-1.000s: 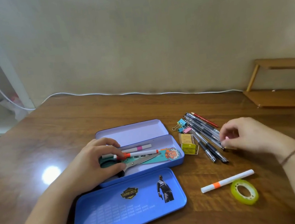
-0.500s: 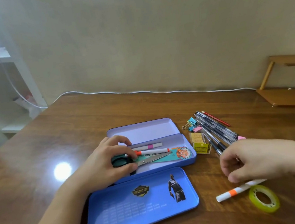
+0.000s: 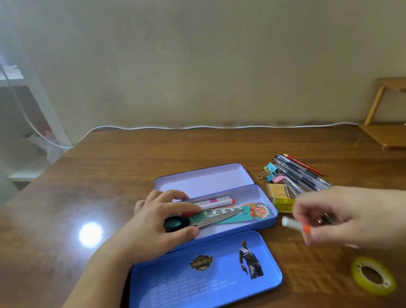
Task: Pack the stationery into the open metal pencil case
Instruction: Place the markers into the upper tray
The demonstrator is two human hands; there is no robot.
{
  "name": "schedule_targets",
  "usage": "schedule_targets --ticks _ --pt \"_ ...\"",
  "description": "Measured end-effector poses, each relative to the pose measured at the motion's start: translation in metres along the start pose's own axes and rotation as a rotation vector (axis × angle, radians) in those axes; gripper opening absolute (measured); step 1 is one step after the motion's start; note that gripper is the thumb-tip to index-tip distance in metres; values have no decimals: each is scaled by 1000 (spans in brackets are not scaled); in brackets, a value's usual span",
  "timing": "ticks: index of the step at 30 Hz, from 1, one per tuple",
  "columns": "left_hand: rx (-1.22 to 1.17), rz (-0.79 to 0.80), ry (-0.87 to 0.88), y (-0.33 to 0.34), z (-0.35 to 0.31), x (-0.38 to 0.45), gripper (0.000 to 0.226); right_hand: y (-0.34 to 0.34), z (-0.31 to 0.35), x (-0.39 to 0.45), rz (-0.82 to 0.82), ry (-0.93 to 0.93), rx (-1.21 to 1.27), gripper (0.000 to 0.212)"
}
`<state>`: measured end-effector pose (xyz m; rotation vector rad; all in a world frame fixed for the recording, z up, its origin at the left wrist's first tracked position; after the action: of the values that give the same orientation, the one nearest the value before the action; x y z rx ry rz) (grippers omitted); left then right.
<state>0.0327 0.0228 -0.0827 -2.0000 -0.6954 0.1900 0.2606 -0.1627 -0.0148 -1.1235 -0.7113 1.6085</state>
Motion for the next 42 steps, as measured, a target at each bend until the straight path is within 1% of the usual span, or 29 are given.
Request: schedule_targets --ticks 1,2,5,6,7,9,13,15,18,22,25,29,31,32,34,35,37,39,40,42 --pt "-8 -7 4 0 -1 0 49 -4 6 5 -67 -53 42 5" --pt "-19 -15 4 -1 -2 0 51 -9 11 13 -138 -84 21 8" --pt "-40 -15 -10 -2 -3 -1 63 -19 22 49 -323 -65 -239 17" --pt "-46 -16 -17 -2 -2 -2 66 -20 26 61 -336 -42 -348 21" --pt "-49 -20 -20 -2 -2 -1 67 -20 28 72 -315 -22 -447 24" --pt "-46 -32 -21 -2 -2 -1 61 -19 30 90 -229 -8 -559 25" --pt "-52 -32 -35 0 1 3 43 -12 33 106 -102 -19 -570 24" --pt "-59 -27 -38 1 1 4 39 -8 35 108 -77 -35 -581 22" --pt "-72 -26 -41 1 1 4 36 -8 33 109 -81 -50 -529 21" --pt "-64 -37 -46 0 0 3 29 -6 25 110 -189 -56 -554 24" --pt "-61 -31 -44 -1 1 3 26 -3 16 115 -266 -35 -542 31" --pt "-70 -24 -35 0 1 3 26 -3 10 115 -288 -12 -494 35" --pt "-73 -19 -32 0 2 3 28 -10 12 109 -304 -26 -391 29" --pt "-78 -20 -28 0 2 3 29 -13 15 106 -324 -53 -268 24" --pt "-98 -36 -17 -1 1 3 33 -15 21 103 -364 -151 -48 12" --pt "-108 -46 -15 -2 0 3 36 -13 27 103 -375 -207 -32 9" --pt "-119 -59 -10 -3 -1 3 39 0 37 108 -388 -294 -131 6" --pt "-123 -67 -8 -4 -2 3 33 11 43 116 -466 -345 -253 6" --pt "-131 -74 -17 -4 -1 3 31 13 46 120 -511 -352 -290 7" --pt "-148 -80 -53 -4 0 2 34 17 52 126 -573 -356 -346 9"
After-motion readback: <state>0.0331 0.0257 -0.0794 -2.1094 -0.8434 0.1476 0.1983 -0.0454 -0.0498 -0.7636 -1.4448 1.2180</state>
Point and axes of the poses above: each hand's wrist, its own x-axis towards the middle knuckle, its own y-axis out of the palm, z = x × y, the point moved 5 cm from there along x, towards the middle knuckle, and after that the axes turned 3 degrees about -x, right-handed, at the moved point
